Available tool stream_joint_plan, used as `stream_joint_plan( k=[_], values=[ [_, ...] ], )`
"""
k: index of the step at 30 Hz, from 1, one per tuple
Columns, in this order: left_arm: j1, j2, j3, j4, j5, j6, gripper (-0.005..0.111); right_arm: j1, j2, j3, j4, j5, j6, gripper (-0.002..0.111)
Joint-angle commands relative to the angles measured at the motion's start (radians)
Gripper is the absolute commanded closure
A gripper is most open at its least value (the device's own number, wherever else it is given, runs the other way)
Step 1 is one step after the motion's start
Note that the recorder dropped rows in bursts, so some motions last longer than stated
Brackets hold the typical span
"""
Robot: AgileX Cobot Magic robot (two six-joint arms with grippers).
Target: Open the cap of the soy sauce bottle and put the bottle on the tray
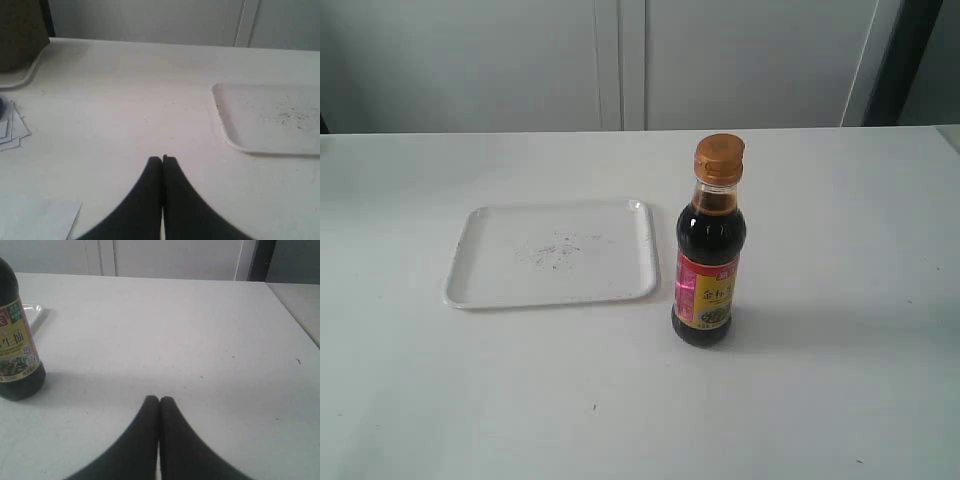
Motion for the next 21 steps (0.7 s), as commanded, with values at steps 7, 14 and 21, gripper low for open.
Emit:
stream_joint_plan(
  k=[7,14,21],
  values=[
    [0.004,-0.005,0.004,-0.015,-0.276,-0.049,0.107,0.001,-0.006,0.004,-0.007,-0.003,-0.004,0.108],
    [0.004,0.009,-0.069,0.008,-0.291,-0.060,0.107,0.001,-0.006,0.004,-0.007,-0.003,-0.004,0.108],
    [-0.007,0.288,-0.242,0.239,-0.410,-0.257,0.107,0.001,-0.006,0.004,-0.007,-0.003,-0.004,0.108]
  ],
)
